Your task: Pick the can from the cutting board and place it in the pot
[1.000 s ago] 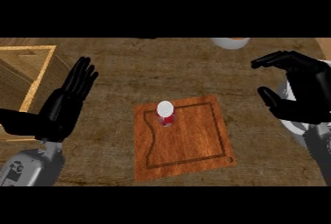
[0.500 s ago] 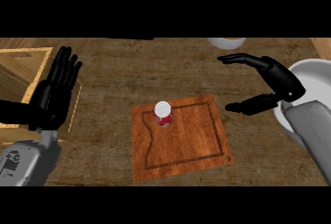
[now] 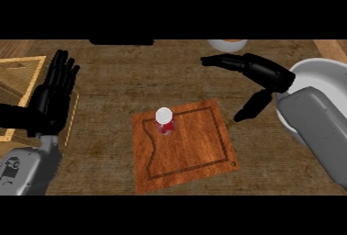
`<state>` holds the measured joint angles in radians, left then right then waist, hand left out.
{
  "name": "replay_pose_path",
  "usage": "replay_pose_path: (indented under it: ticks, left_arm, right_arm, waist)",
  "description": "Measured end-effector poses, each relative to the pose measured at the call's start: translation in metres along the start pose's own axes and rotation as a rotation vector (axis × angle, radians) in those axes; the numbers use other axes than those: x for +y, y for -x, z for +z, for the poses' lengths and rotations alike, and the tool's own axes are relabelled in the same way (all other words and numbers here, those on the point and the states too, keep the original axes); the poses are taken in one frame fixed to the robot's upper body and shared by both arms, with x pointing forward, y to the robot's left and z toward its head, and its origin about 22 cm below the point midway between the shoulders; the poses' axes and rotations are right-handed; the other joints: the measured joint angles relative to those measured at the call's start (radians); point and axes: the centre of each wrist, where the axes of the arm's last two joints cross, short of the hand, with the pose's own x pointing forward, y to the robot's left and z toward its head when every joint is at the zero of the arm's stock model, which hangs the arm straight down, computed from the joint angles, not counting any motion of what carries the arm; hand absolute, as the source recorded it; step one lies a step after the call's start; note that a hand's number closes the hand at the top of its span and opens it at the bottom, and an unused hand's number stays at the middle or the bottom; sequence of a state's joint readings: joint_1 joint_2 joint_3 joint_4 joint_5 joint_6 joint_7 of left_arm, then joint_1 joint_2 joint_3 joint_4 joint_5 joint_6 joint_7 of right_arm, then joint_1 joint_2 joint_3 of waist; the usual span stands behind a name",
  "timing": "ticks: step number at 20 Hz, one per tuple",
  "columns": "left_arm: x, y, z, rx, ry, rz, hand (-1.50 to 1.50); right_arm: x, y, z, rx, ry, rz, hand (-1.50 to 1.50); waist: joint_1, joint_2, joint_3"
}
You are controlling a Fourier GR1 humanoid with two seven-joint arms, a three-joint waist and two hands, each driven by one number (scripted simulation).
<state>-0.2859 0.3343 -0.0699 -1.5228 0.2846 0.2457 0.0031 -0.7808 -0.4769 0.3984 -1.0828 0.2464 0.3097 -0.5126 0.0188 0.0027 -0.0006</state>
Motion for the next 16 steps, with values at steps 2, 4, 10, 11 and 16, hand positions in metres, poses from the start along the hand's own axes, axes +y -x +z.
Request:
replay_pose_path:
  ticks: [2,4,10,11,16]
  left_arm:
    - [0.003,-0.005,-0.002,0.002,-0.005,-0.002,0.00]
    - [0.004,-0.004,-0.002,0.001,-0.013,-0.007,0.00]
    - [0.004,0.004,0.002,0.010,-0.010,-0.005,0.00]
    - [0.001,0.006,0.003,0.006,-0.013,-0.003,0.00]
    - [0.009,0.003,-0.002,0.010,-0.018,-0.003,0.00]
  right_arm:
    - [0.003,-0.011,-0.014,0.020,-0.068,0.038,-1.50]
    - [0.011,-0.020,-0.028,0.039,-0.105,0.061,-1.50]
    - [0.032,-0.043,-0.062,0.114,-0.214,0.104,-1.50]
    - [0.037,-0.045,-0.065,0.128,-0.227,0.108,-1.50]
    - [0.056,-0.045,-0.075,0.197,-0.280,0.104,-1.50]
  waist:
    - [-0.005,-0.003,0.000]
    - [-0.008,-0.003,0.000]
    - [-0.012,-0.004,0.000]
    - [-0.013,-0.004,0.000]
    - [-0.013,-0.003,0.000]
